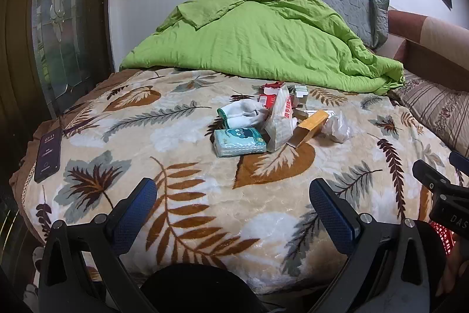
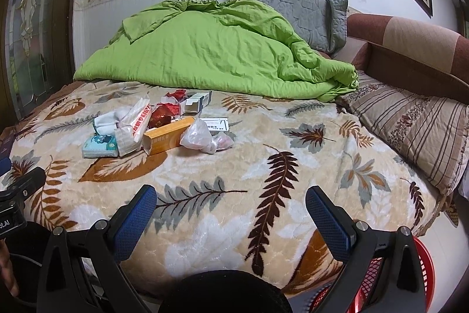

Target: Collect trash

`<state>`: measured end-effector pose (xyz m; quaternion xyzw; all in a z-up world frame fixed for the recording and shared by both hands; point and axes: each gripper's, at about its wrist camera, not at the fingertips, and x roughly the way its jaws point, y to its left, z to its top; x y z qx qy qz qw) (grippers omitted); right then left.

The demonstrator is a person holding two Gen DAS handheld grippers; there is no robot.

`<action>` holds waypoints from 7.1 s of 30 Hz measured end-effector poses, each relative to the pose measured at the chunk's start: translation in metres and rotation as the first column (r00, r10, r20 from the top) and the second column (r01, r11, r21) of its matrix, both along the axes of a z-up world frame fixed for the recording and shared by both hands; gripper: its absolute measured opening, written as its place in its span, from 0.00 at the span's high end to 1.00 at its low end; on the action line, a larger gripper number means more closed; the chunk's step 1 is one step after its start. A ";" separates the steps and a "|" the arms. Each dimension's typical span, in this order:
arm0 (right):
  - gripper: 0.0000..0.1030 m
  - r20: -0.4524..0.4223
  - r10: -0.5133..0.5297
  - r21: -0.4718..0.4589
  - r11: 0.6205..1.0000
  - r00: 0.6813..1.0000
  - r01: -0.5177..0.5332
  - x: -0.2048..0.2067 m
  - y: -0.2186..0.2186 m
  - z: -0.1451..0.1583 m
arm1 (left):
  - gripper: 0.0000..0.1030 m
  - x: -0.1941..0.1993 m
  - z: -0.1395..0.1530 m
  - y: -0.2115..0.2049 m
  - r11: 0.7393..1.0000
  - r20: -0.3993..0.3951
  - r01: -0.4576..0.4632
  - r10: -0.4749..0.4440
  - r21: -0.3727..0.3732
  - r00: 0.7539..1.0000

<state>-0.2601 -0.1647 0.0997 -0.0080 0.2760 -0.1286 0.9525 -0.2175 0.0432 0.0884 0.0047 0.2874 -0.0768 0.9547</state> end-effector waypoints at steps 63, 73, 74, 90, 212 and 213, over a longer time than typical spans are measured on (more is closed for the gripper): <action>0.32 -0.107 0.175 0.334 0.933 0.979 -0.131 0.109 -0.051 -0.004 | 0.41 0.205 -0.026 -0.083 0.990 -0.349 0.129 -0.139 -0.052 0.927; 0.35 -0.149 0.223 0.326 0.931 0.963 -0.166 0.177 -0.040 -0.026 | 0.55 0.204 -0.030 -0.073 0.983 -0.331 0.141 -0.173 -0.120 0.928; 0.41 -0.156 0.217 0.311 0.937 0.964 -0.160 0.183 -0.039 -0.028 | 0.55 0.202 -0.029 -0.071 0.982 -0.326 0.142 -0.176 -0.127 0.929; 0.88 -0.065 0.190 0.350 0.924 0.980 -0.155 0.137 -0.052 -0.009 | 0.55 0.148 -0.002 -0.069 0.959 -0.259 0.204 -0.252 -0.196 0.933; 0.39 -0.161 0.242 0.617 0.781 0.957 -0.094 0.127 -0.056 -0.006 | 0.55 0.172 -0.054 -0.052 0.969 -0.378 0.249 -0.229 0.004 0.897; 0.38 -0.163 0.238 0.627 0.774 0.958 -0.086 0.135 -0.055 -0.007 | 0.57 0.170 -0.053 -0.050 0.970 -0.372 0.242 -0.224 0.003 0.901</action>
